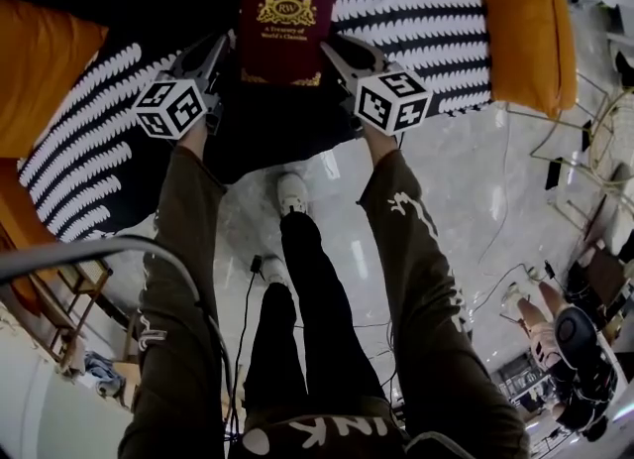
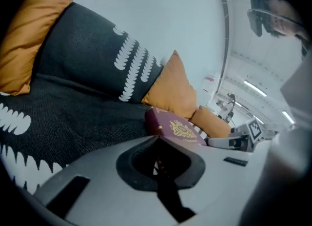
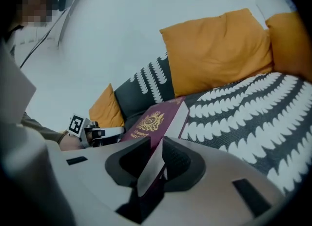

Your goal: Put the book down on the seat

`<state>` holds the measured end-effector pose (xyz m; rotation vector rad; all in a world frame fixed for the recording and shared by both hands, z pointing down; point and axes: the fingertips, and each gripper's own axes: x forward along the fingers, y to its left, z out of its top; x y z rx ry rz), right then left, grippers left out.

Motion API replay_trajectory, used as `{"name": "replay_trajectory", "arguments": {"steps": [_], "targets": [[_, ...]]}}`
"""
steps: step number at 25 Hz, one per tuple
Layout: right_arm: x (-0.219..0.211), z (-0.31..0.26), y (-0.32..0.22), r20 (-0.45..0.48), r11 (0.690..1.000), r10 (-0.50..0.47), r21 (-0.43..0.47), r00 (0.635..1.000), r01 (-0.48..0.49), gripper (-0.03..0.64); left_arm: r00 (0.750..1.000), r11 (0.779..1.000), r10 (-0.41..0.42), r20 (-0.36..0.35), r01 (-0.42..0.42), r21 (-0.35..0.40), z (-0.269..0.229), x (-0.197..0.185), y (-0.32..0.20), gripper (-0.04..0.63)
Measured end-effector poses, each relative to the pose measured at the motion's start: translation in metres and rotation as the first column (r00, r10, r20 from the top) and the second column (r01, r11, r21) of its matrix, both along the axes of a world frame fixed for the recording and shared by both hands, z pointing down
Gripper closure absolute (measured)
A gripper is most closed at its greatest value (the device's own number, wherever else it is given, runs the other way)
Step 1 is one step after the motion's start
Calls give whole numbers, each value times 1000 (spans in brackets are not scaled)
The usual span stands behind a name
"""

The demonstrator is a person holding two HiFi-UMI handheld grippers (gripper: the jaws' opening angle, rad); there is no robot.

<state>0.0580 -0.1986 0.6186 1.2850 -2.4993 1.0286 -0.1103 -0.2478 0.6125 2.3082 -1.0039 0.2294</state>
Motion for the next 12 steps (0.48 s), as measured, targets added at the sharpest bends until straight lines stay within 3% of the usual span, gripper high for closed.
{"name": "replay_trajectory", "arguments": {"steps": [3,5,12], "targets": [[17,-8,-7,-90,995,65,86,994,-57,603,1000,998,20,13,-21,62,-13,-2,-2,591],[19,-21,-8,-152,987,68,155,986,-44,607,998,991,47,40,-52,123,-27,3,0,592],[-5,-120,-4,-218,930,43,367,975,41,607,985,931,106,137,-146,336,-127,31,11,592]]}}
